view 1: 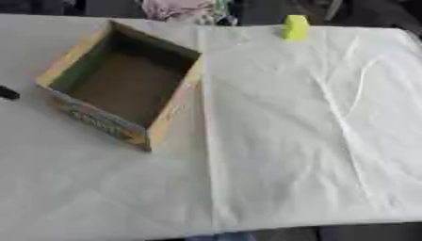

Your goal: Pick up objects on the table and place them in the box.

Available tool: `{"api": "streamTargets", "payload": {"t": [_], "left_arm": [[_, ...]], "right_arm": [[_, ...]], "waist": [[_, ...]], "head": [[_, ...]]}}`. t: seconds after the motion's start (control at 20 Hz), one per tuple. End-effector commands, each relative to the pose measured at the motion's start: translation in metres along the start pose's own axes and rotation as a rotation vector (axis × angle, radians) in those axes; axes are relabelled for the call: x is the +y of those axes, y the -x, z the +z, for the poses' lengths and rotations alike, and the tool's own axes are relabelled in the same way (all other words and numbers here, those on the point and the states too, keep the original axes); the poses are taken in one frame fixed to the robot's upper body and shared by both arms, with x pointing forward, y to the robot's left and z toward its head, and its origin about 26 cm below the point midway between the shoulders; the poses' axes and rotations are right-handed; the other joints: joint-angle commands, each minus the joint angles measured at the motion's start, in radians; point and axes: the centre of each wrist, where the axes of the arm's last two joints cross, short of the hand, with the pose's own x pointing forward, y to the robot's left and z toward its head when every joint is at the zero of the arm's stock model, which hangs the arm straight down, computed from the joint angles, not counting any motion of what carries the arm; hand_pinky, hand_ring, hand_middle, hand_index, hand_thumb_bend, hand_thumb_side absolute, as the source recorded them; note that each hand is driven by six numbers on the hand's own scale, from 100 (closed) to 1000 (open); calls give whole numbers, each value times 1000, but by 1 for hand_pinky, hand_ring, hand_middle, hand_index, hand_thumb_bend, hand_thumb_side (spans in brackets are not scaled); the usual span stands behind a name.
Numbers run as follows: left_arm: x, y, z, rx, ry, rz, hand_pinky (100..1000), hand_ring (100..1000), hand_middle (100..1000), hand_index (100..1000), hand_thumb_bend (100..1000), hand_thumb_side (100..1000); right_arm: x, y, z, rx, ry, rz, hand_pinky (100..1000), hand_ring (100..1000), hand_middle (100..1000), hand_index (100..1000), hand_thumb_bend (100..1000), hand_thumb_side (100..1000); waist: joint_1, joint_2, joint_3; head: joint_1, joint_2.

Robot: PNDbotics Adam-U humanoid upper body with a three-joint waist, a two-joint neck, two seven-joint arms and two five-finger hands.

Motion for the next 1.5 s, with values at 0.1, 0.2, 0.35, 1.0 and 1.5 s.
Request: {"api": "streamTargets", "payload": {"t": [0.1, 0.2, 0.35, 1.0, 1.5], "left_arm": [[3, -3, -1, -12, 14, -16, 491, 823, 764, 800, 399, 879], [3, -3, -1, -14, 13, -15, 491, 823, 764, 800, 399, 879], [2, -4, -1, -14, 15, -14, 491, 823, 764, 800, 399, 879], [1, -6, -5, -30, 21, -14, 490, 824, 763, 800, 399, 881], [3, -6, -5, -36, 14, -27, 485, 829, 764, 800, 400, 889]], "right_arm": [[-47, 61, 23, 251, 36, 78, 842, 824, 899, 926, 100, 525], [-59, 88, 43, 356, 51, 102, 845, 829, 904, 928, 100, 524], [-65, 112, 66, 449, 39, 136, 849, 836, 909, 930, 100, 530], [-42, 124, 77, 410, -400, 640, 859, 902, 956, 993, 100, 416], [-33, 110, 65, 277, -721, 1105, 861, 939, 960, 1000, 124, 215]], "waist": [[2, -23, 6], [1, -23, 13], [0, -22, 16], [-3, -1, 47], [-26, 52, 42]], "head": [[-24, 5], [-29, 5], [-37, 5], [-56, -6], [-78, -23]]}}
